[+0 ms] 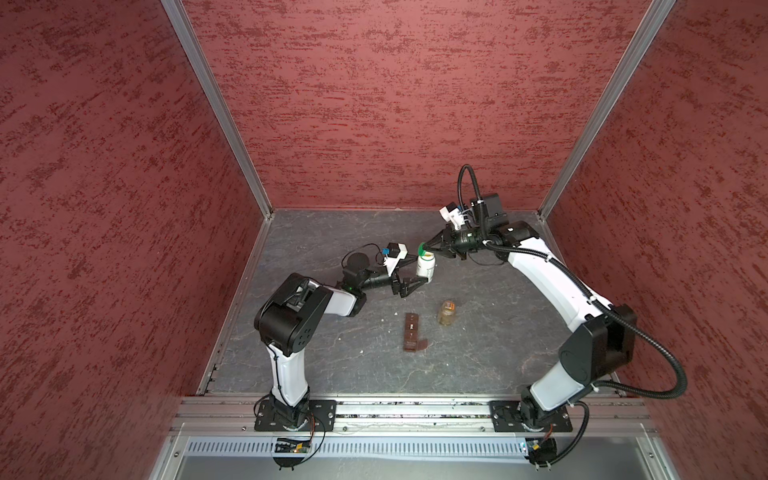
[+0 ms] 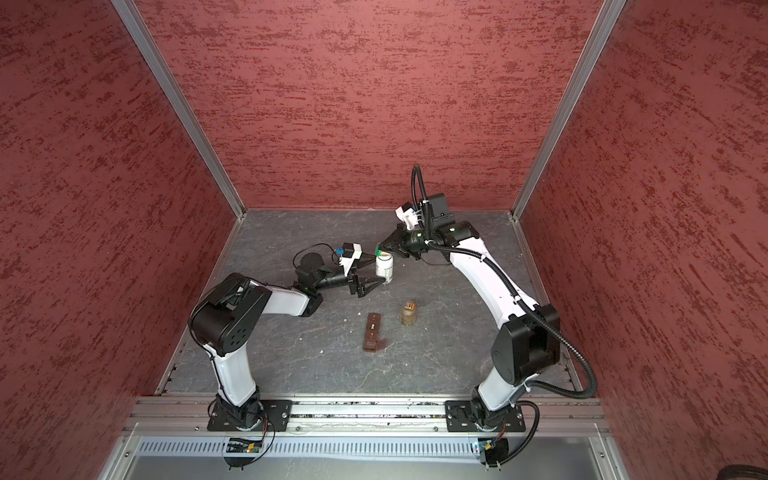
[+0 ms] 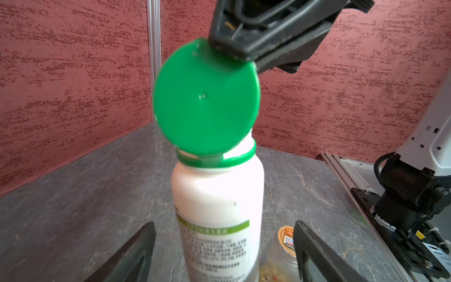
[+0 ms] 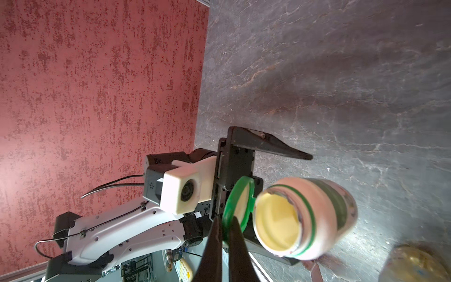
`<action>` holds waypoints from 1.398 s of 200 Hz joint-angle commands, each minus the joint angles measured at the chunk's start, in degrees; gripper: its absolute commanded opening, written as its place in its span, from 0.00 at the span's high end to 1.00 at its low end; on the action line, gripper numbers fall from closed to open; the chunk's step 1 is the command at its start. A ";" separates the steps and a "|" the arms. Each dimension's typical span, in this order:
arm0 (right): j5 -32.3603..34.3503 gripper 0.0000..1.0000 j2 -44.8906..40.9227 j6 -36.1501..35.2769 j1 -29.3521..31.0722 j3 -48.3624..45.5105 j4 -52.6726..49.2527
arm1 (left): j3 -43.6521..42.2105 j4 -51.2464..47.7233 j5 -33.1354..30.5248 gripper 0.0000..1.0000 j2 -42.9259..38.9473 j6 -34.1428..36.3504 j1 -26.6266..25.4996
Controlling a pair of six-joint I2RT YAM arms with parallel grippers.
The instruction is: Sort the pills into containers
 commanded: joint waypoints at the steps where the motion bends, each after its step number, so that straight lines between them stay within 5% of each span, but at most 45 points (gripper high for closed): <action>1: -2.42 0.96 -2.38 1.45 0.06 1.72 3.96 | 1.48 2.09 1.54 0.13 0.89 -1.81 -0.70; 216: -5.58 0.96 -4.67 5.89 -0.03 -1.20 10.02 | 2.31 6.42 0.23 0.37 2.72 -4.08 -0.42; 279: -5.00 0.96 -5.11 5.16 -0.75 -1.76 9.16 | 1.26 4.66 0.50 0.59 1.52 -2.99 0.17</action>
